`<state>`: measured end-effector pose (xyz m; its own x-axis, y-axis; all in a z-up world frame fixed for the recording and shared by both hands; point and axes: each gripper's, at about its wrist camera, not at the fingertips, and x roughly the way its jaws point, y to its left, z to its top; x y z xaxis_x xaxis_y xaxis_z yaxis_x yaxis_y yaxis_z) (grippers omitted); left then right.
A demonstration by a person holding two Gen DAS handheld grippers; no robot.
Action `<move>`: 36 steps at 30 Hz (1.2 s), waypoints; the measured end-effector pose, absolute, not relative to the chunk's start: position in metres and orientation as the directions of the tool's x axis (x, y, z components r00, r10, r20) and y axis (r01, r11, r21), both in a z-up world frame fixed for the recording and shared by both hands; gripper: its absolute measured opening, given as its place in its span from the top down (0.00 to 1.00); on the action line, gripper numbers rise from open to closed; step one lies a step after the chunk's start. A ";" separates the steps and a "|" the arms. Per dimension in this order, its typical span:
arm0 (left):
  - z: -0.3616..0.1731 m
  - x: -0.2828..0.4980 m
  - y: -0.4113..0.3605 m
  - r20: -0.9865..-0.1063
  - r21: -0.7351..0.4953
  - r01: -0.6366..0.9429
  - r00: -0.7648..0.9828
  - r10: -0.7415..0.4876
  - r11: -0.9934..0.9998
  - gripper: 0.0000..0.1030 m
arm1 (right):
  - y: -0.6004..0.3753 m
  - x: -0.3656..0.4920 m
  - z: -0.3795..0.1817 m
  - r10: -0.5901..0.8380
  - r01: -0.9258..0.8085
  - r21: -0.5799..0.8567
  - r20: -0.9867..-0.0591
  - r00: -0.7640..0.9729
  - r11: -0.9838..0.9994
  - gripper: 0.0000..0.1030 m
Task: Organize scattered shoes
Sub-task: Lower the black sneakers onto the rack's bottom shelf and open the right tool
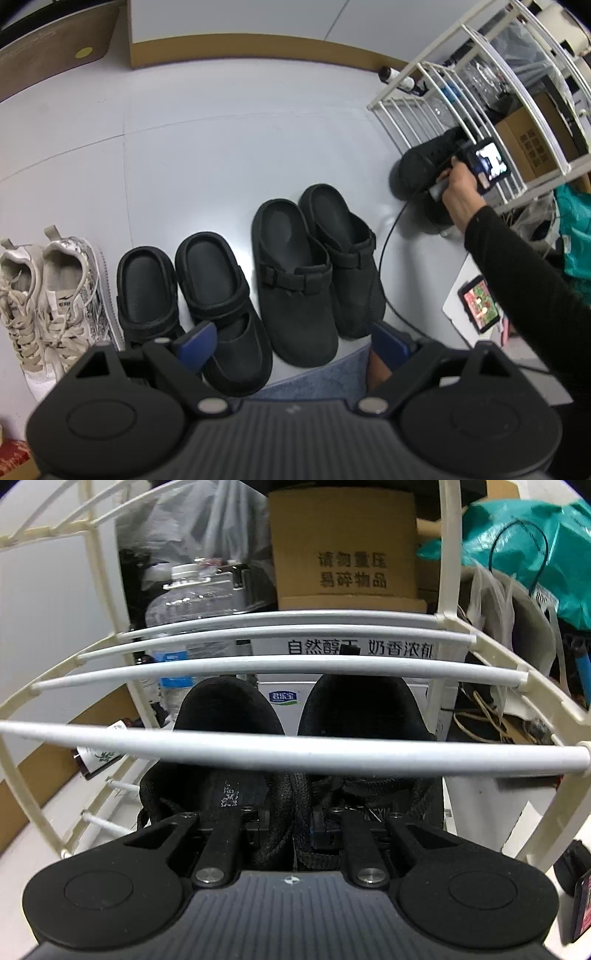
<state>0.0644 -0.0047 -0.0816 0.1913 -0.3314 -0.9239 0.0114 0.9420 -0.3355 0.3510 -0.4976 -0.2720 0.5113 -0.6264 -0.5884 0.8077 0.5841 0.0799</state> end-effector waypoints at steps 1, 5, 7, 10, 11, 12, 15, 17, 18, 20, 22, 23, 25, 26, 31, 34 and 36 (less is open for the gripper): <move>-0.082 0.064 -0.004 -0.924 -0.336 0.009 0.192 -0.332 0.942 0.10 | -0.500 0.351 -0.272 -0.623 0.807 0.084 -0.592 0.512 0.584 0.82; -0.080 0.063 -0.001 -0.921 -0.341 0.002 0.199 -0.334 0.940 0.10 | -0.513 0.353 -0.274 -0.607 0.805 0.103 -0.604 0.517 0.584 0.81; -0.079 0.062 -0.001 -0.921 -0.341 0.005 0.201 -0.335 0.940 0.10 | -0.517 0.354 -0.275 -0.606 0.807 0.105 -0.606 0.516 0.582 0.80; -0.078 0.062 -0.001 -0.919 -0.342 0.007 0.206 -0.336 0.940 0.10 | -0.519 0.353 -0.275 -0.609 0.809 0.115 -0.600 0.519 0.577 0.77; -0.077 0.062 -0.001 -0.919 -0.343 0.007 0.207 -0.337 0.939 0.10 | -0.518 0.353 -0.275 -0.614 0.808 0.110 -0.593 0.521 0.579 0.72; -0.077 0.062 -0.001 -0.918 -0.343 0.009 0.208 -0.338 0.939 0.10 | -0.515 0.352 -0.273 -0.624 0.806 0.103 -0.578 0.525 0.583 0.69; -0.077 0.062 -0.001 -0.918 -0.342 0.011 0.208 -0.337 0.939 0.10 | -0.495 0.349 -0.262 -0.683 0.801 0.070 -0.483 0.549 0.595 0.50; -0.075 0.063 -0.003 -0.918 -0.338 0.015 0.216 -0.333 0.941 0.10 | -0.487 0.350 -0.257 -0.667 0.791 0.082 -0.490 0.561 0.606 0.36; -0.074 0.063 -0.003 -0.917 -0.338 0.016 0.220 -0.333 0.941 0.10 | -0.484 0.351 -0.255 -0.662 0.790 0.087 -0.495 0.563 0.607 0.36; -0.073 0.064 -0.003 -0.916 -0.338 0.017 0.225 -0.333 0.941 0.10 | -0.482 0.350 -0.255 -0.664 0.805 0.089 -0.516 0.541 0.587 0.36; -0.072 0.063 -0.002 -0.916 -0.336 0.015 0.227 -0.330 0.942 0.10 | -0.480 0.349 -0.256 -0.663 0.811 0.086 -0.530 0.529 0.579 0.36; -0.072 0.062 -0.002 -0.916 -0.335 0.015 0.227 -0.329 0.942 0.10 | -0.478 0.348 -0.257 -0.664 0.810 0.071 -0.532 0.525 0.583 0.36; -0.065 0.062 -0.002 -0.916 -0.321 0.022 0.248 -0.316 0.947 0.10 | -0.474 0.345 -0.257 -0.661 0.805 0.061 -0.537 0.525 0.590 0.36; -0.062 0.062 -0.002 -0.915 -0.313 0.026 0.259 -0.309 0.949 0.10 | -0.473 0.342 -0.256 -0.657 0.805 0.061 -0.544 0.523 0.590 0.36; -0.044 0.061 -0.003 -0.908 -0.272 0.043 0.318 -0.271 0.961 0.09 | -0.469 0.328 -0.247 -0.634 0.822 0.082 -0.594 0.495 0.564 0.33; -0.033 0.060 -0.004 -0.902 -0.247 0.052 0.354 -0.249 0.968 0.09 | -0.466 0.323 -0.242 -0.610 0.822 0.088 -0.627 0.485 0.563 0.33; -0.026 0.060 -0.004 -0.896 -0.230 0.057 0.377 -0.234 0.972 0.09 | -0.463 0.316 -0.237 -0.607 0.825 0.083 -0.637 0.476 0.559 0.33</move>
